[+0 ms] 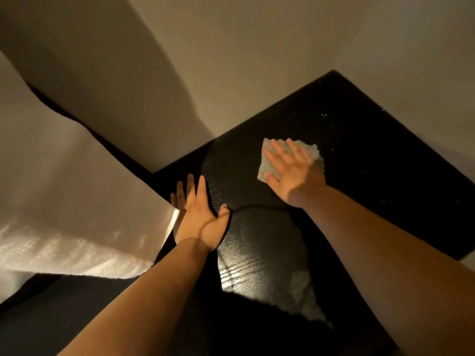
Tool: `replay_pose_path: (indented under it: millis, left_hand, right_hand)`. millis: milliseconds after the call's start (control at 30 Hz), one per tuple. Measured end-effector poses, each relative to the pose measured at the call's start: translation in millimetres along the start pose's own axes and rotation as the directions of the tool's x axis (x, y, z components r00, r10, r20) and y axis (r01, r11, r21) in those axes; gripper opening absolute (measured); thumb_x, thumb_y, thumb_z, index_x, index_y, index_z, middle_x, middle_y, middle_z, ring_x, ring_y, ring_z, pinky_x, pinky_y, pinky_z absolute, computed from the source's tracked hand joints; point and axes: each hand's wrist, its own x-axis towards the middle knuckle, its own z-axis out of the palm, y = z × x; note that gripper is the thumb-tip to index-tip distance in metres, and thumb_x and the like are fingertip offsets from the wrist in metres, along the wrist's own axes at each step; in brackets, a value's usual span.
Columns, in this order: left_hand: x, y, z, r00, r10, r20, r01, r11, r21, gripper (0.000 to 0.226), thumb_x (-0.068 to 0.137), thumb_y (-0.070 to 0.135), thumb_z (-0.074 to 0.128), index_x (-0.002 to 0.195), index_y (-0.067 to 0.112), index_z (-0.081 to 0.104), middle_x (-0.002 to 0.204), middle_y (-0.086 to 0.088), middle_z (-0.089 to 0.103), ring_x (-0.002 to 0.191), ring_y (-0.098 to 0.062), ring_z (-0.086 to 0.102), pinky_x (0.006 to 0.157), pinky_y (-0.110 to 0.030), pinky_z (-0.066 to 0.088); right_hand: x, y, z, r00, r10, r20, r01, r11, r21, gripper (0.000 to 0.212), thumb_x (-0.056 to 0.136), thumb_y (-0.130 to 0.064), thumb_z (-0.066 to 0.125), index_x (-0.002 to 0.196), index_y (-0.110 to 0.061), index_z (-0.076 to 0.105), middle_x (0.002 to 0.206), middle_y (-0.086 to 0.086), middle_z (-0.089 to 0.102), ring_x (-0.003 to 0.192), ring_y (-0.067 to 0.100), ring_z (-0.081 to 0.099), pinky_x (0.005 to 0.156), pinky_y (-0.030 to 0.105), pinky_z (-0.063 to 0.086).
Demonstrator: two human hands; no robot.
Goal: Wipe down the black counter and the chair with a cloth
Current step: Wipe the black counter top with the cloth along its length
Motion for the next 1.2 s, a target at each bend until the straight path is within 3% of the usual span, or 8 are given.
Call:
replay_pose_path:
  millis: [167, 400, 567, 667, 767, 933, 1067, 1200]
  left_hand:
    - [-0.3, -2.8, 3.9, 0.999, 0.013, -0.049, -0.011, 0.999, 0.043, 0.088, 0.094, 0.065, 0.044, 0.168, 0.030, 0.010, 0.177, 0.001, 0.003, 0.163, -0.027, -0.008, 0.129, -0.041, -0.007]
    - [-3.8, -0.9, 2.6, 0.995, 0.063, -0.075, -0.063, 0.998, 0.002, 0.078, 0.097, 0.060, 0.048, 0.166, 0.032, 0.023, 0.177, -0.001, 0.011, 0.163, -0.026, -0.001, 0.130, -0.045, -0.006]
    - [-4.3, -1.3, 2.0, 0.992, 0.087, -0.092, -0.087, 0.996, -0.002, 0.074, 0.098, 0.060, 0.048, 0.164, 0.033, 0.030, 0.176, 0.001, 0.016, 0.162, -0.025, 0.003, 0.129, -0.043, -0.008]
    - [-4.9, 0.4, 0.6, 0.994, 0.079, -0.081, -0.079, 0.997, -0.004, 0.074, 0.098, 0.061, 0.049, 0.164, 0.035, 0.029, 0.176, 0.002, 0.014, 0.162, -0.024, 0.002, 0.128, -0.041, -0.009]
    - [-5.9, 0.3, -0.8, 0.994, 0.083, -0.078, -0.084, 0.996, -0.007, 0.072, 0.098, 0.058, 0.051, 0.164, 0.035, 0.031, 0.176, 0.002, 0.016, 0.162, -0.024, 0.004, 0.130, -0.044, -0.007]
    - [-4.8, -2.6, -0.3, 0.989, 0.129, -0.076, -0.130, 0.992, -0.001, 0.069, 0.099, 0.056, 0.052, 0.162, 0.032, 0.038, 0.175, -0.001, 0.021, 0.161, -0.029, 0.011, 0.132, -0.050, 0.001]
    - [-7.6, -6.6, 2.1, 0.987, 0.146, -0.065, -0.149, 0.988, -0.035, 0.065, 0.099, 0.055, 0.053, 0.160, 0.032, 0.042, 0.174, 0.001, 0.023, 0.161, -0.030, 0.012, 0.131, -0.055, 0.011]
    - [-11.2, -3.1, 3.6, 0.985, 0.169, -0.019, -0.169, 0.985, 0.035, 0.069, 0.101, 0.054, 0.050, 0.164, 0.031, 0.034, 0.176, -0.002, 0.017, 0.162, -0.031, 0.008, 0.131, -0.054, 0.006]
  right_hand:
    - [-16.7, -27.5, 0.1, 0.989, 0.141, 0.040, -0.143, 0.987, 0.068, 0.068, 0.105, -0.054, 0.014, 0.165, -0.030, -0.007, 0.173, -0.002, -0.016, 0.159, 0.032, -0.015, 0.128, 0.050, -0.007]
    - [-87.5, -38.4, 3.6, 0.962, -0.259, 0.081, 0.247, 0.959, 0.136, 0.072, 0.101, -0.064, 0.021, 0.165, -0.036, 0.007, 0.174, -0.010, -0.007, 0.159, 0.021, -0.012, 0.128, 0.043, -0.009]
    - [-66.8, 24.0, 11.2, 0.993, 0.110, -0.049, -0.103, 0.987, 0.127, 0.074, 0.096, -0.056, 0.035, 0.161, -0.020, 0.035, 0.169, 0.009, 0.028, 0.154, 0.039, 0.024, 0.126, 0.054, 0.019]
    - [-71.8, 6.1, 17.9, 0.969, 0.239, -0.057, -0.226, 0.958, 0.174, 0.071, 0.099, -0.052, 0.035, 0.164, -0.022, 0.027, 0.172, 0.009, 0.018, 0.156, 0.038, 0.013, 0.128, 0.054, 0.011]
    - [-87.0, -18.8, 20.9, 0.994, 0.109, 0.027, -0.112, 0.984, 0.139, 0.073, 0.099, -0.059, 0.022, 0.165, -0.029, 0.020, 0.174, 0.005, 0.012, 0.159, 0.039, 0.006, 0.127, 0.052, 0.007]
    - [-134.8, -14.7, 25.9, 0.987, -0.161, -0.011, 0.161, 0.973, 0.165, 0.070, 0.099, -0.059, 0.040, 0.162, -0.031, 0.032, 0.172, -0.004, 0.020, 0.159, 0.030, 0.013, 0.128, 0.044, 0.006]
    - [-140.3, 39.2, 24.6, 0.999, 0.039, 0.006, -0.040, 0.991, 0.128, 0.075, 0.097, -0.058, 0.031, 0.165, -0.028, 0.021, 0.173, -0.001, 0.012, 0.160, 0.029, 0.007, 0.130, 0.048, 0.012]
    - [-139.3, 20.3, 18.5, 0.973, 0.213, 0.088, -0.224, 0.966, 0.128, 0.075, 0.099, -0.057, 0.017, 0.167, -0.028, 0.006, 0.174, 0.002, -0.007, 0.159, 0.034, -0.008, 0.129, 0.051, -0.003]
